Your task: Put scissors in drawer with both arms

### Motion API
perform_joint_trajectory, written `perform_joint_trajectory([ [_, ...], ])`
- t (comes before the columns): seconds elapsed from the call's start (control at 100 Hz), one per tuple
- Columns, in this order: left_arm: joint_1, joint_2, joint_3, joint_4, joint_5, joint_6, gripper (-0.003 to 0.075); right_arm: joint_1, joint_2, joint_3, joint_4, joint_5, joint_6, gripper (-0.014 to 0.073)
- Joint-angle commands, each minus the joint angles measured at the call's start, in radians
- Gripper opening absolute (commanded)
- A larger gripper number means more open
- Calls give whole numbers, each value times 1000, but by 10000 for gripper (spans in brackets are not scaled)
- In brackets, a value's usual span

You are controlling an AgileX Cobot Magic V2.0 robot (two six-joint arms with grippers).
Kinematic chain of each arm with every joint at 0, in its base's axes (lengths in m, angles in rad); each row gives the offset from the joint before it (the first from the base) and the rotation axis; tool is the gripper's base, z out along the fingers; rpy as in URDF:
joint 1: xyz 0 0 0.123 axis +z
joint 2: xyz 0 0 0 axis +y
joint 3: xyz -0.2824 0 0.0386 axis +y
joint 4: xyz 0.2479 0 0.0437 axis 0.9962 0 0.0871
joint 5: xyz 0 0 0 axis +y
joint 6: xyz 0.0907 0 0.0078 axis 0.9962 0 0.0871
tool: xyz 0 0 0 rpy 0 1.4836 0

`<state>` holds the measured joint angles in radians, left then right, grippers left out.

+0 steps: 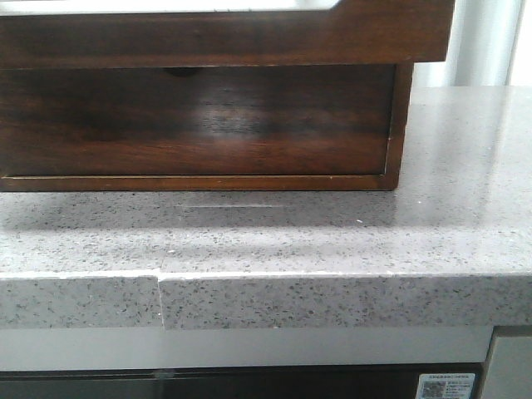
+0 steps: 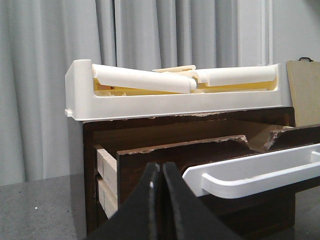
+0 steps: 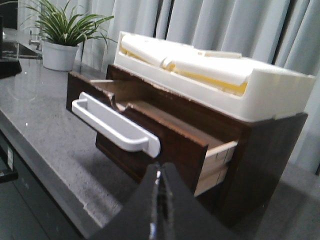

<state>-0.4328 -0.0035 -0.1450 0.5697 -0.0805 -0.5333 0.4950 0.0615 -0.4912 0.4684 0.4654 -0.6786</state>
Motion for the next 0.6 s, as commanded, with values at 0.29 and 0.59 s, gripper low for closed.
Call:
perform_joint_trajectory([
  [0.29, -8, 3, -23, -15, -53, -12, -22, -6, -56, 158, 6, -90, 5, -49],
  [0.59, -8, 3, -23, -15, -53, -12, -22, -6, -56, 168, 6, -84, 5, -49],
])
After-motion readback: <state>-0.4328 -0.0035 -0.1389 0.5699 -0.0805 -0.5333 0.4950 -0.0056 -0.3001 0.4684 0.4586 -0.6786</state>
